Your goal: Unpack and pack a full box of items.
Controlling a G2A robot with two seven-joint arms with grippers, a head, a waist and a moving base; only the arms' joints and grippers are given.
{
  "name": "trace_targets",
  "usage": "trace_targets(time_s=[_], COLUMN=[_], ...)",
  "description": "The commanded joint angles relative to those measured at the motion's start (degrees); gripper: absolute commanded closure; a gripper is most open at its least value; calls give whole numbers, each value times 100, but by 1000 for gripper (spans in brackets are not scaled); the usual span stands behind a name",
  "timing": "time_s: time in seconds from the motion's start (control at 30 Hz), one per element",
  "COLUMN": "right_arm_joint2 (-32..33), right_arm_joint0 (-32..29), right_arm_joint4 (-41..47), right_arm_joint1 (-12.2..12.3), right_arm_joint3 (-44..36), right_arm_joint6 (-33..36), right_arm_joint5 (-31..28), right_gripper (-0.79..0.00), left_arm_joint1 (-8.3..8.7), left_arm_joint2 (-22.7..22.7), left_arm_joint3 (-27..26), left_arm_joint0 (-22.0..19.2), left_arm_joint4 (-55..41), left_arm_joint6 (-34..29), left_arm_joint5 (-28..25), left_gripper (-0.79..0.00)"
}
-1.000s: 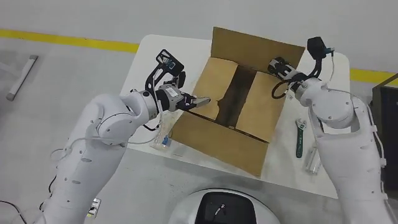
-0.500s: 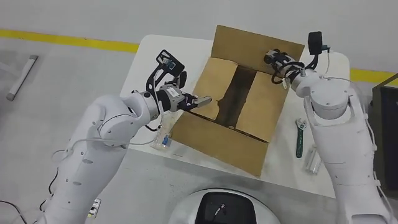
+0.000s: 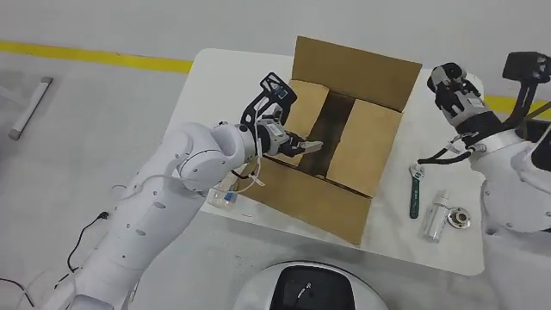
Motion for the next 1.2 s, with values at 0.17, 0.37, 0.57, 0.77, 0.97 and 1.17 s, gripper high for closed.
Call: trace_targets(time_s=[0.17,0.37,0.57,0.77,0.97,1.17], right_arm_joint2=[437,513,478,436,552,703], right_arm_joint0=[-894,-1171,-1137,-1138,-1196,-1248], right_arm_joint4=[-187,-205,-235,-339,-306,-183], right_arm_joint1=[10,9,17,25,28,30], right_arm_joint3=[-236,-177,-149,-189,-251,-280], right_arm_joint6=[-358,-317,-218,-177,-203,-234], right_arm_joint5=[-386,-388,-379,-399,-390,-392], right_gripper=[0,0,0,0,0,0], left_arm_joint1=[1,-41,-257,-512,-688,-779], left_arm_joint2=[-5,288,1002,1523,1885,2019], left_arm_joint3=[-3,69,491,1018,1451,1540], left_arm_joint0=[3,-67,-603,-1031,-1309,-1422], left_arm_joint4=[3,560,1171,1410,2080,2566], left_arm_joint6=[-1,-63,-386,-594,-665,-769], left_arm_joint5=[-1,55,381,846,999,914], left_gripper=[-785,-785,-785,-785,-785,-785])
